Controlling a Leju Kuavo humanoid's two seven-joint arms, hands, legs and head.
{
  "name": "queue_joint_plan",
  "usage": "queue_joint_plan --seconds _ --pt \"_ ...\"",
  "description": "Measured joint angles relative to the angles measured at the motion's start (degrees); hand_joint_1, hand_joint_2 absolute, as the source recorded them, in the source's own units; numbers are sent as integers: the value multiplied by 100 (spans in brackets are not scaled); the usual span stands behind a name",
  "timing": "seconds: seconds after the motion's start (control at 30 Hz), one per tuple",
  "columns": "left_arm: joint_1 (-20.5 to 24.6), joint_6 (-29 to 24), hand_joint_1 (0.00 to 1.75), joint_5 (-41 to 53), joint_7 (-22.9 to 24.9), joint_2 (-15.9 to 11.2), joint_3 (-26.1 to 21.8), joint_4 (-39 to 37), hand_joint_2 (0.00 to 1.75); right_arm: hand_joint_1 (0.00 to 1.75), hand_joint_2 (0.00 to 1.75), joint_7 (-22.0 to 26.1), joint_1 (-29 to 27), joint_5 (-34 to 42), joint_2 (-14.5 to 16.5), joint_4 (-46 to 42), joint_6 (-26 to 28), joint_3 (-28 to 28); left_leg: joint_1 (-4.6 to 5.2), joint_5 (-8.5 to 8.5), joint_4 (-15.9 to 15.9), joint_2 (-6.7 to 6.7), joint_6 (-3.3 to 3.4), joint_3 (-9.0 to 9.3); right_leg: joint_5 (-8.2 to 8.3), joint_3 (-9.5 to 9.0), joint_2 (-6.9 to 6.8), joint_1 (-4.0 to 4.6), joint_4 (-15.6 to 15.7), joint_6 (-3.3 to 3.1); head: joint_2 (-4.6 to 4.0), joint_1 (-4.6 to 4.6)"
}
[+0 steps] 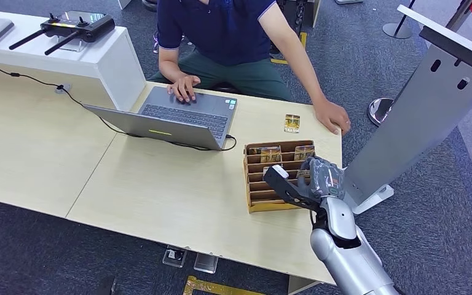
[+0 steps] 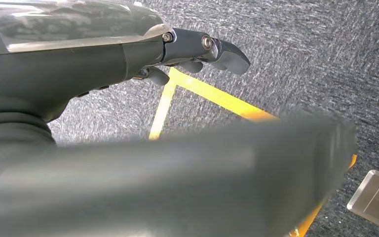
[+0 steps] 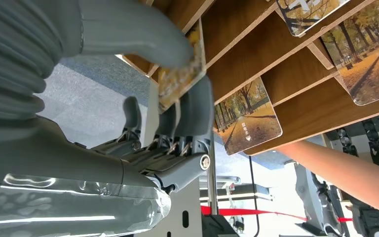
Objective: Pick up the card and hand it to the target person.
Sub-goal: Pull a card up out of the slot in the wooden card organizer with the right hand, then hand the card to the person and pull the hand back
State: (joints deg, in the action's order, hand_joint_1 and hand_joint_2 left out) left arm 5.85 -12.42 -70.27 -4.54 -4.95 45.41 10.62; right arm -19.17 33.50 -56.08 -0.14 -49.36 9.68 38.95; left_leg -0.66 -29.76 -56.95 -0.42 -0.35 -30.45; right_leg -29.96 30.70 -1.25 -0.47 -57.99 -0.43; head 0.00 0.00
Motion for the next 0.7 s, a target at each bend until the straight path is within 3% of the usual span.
queue_joint_plan --seconds 0.33,0.7 --pt "3 2 0 33 -25 1 37 -7 175 160 175 43 11 26 8 7 9 16 2 -4 -1 6 -1 5 -3 -1 5 -2 -4 0 0 0" --pt "1 -41 0 11 -27 11 24 -6 175 161 175 248 444 236 140 -688 -151 243 2 1 4 -5 1 4 -1 -4 -4 -2 3 1 0 0"
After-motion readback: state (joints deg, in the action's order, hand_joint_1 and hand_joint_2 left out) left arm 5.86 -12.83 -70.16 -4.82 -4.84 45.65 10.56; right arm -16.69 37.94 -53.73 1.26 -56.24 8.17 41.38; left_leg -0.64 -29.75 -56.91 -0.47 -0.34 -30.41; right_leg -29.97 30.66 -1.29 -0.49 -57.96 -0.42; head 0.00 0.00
